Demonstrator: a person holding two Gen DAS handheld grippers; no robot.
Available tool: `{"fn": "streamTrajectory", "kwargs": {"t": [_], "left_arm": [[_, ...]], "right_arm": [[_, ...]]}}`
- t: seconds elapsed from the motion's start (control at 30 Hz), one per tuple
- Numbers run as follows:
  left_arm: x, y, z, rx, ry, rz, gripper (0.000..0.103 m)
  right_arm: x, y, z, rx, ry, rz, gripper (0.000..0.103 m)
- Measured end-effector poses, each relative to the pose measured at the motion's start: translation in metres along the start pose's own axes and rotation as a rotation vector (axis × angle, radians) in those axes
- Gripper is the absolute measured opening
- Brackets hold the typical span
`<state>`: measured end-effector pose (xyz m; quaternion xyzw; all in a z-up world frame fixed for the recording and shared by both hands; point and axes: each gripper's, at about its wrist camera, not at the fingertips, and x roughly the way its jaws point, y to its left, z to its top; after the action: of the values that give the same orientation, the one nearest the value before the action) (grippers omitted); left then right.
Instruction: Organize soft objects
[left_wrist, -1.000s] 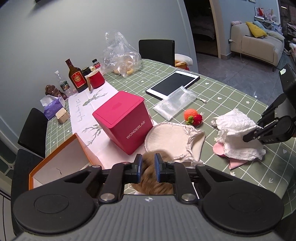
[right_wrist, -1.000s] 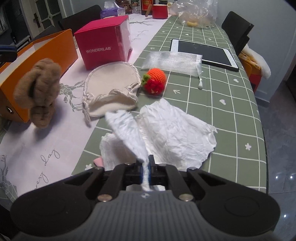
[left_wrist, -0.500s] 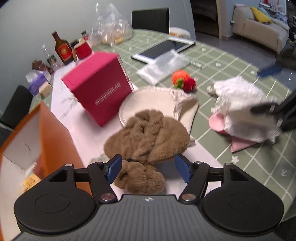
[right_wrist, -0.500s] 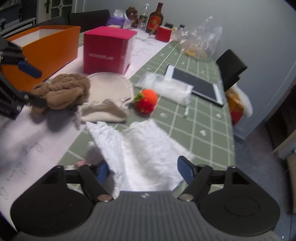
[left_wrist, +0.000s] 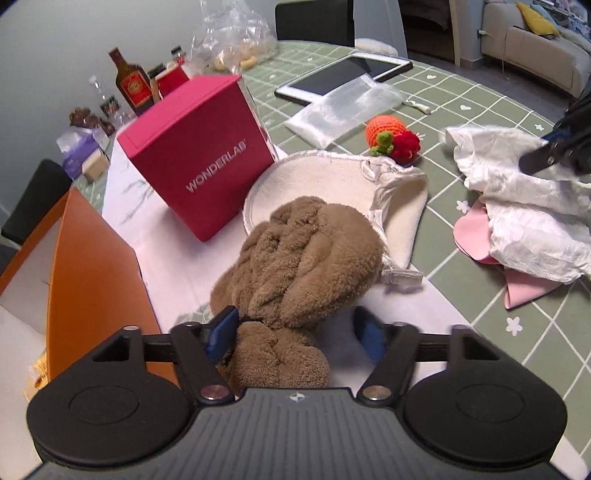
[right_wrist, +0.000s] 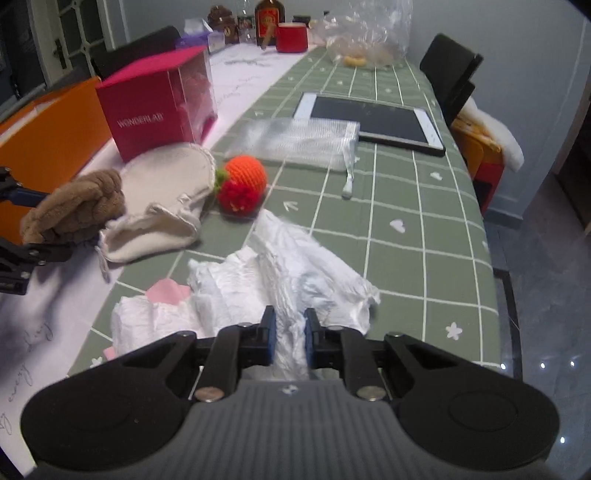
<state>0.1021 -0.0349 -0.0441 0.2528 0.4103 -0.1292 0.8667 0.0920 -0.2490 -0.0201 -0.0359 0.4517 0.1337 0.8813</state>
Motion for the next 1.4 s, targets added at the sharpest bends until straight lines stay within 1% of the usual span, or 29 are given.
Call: {"fn": "streamTrajectory", "kwargs": {"t": [0.03, 0.1, 0.17, 0.27, 0.4, 0.5, 0.8, 0.93, 1.13, 1.4], "left_arm": [[-0.003, 0.002, -0.001, -0.006, -0.013, 0.014, 0.051], [-0.007, 0.011, 0.0, -0.045, -0.027, -0.023, 0.046], [-0.009, 0.019, 0.0, -0.075, -0.024, -0.055, 0.042], [-0.014, 0.027, 0.001, -0.097, -0.026, -0.071, 0.039], [-0.027, 0.029, 0.006, -0.092, -0.039, -0.082, 0.037], [-0.042, 0.03, 0.012, -0.08, -0.069, -0.081, 0.037], [-0.089, 0.047, 0.025, -0.12, -0.196, -0.094, 0.036], [-0.111, 0.061, 0.025, -0.137, -0.247, -0.093, 0.036], [-0.135, 0.098, 0.018, -0.185, -0.298, -0.071, 0.036], [-0.159, 0.158, -0.001, -0.259, -0.332, -0.029, 0.036]], "right_arm": [[-0.006, -0.002, 0.0, 0.009, -0.021, 0.006, 0.009], [-0.02, -0.004, 0.002, 0.016, -0.053, 0.007, 0.007], [-0.033, -0.008, 0.005, 0.028, -0.075, 0.015, 0.007], [-0.052, -0.012, 0.01, 0.036, -0.112, 0.018, 0.006], [-0.074, -0.012, 0.017, 0.037, -0.152, 0.02, 0.006], [-0.087, -0.009, 0.024, 0.022, -0.167, 0.011, 0.006], [-0.14, 0.015, 0.063, -0.03, -0.258, -0.019, 0.006], [-0.163, 0.037, 0.084, -0.071, -0.29, -0.022, 0.006], [-0.183, 0.081, 0.116, -0.145, -0.326, -0.012, 0.006], [-0.176, 0.155, 0.16, -0.236, -0.354, 0.05, 0.006]]}}
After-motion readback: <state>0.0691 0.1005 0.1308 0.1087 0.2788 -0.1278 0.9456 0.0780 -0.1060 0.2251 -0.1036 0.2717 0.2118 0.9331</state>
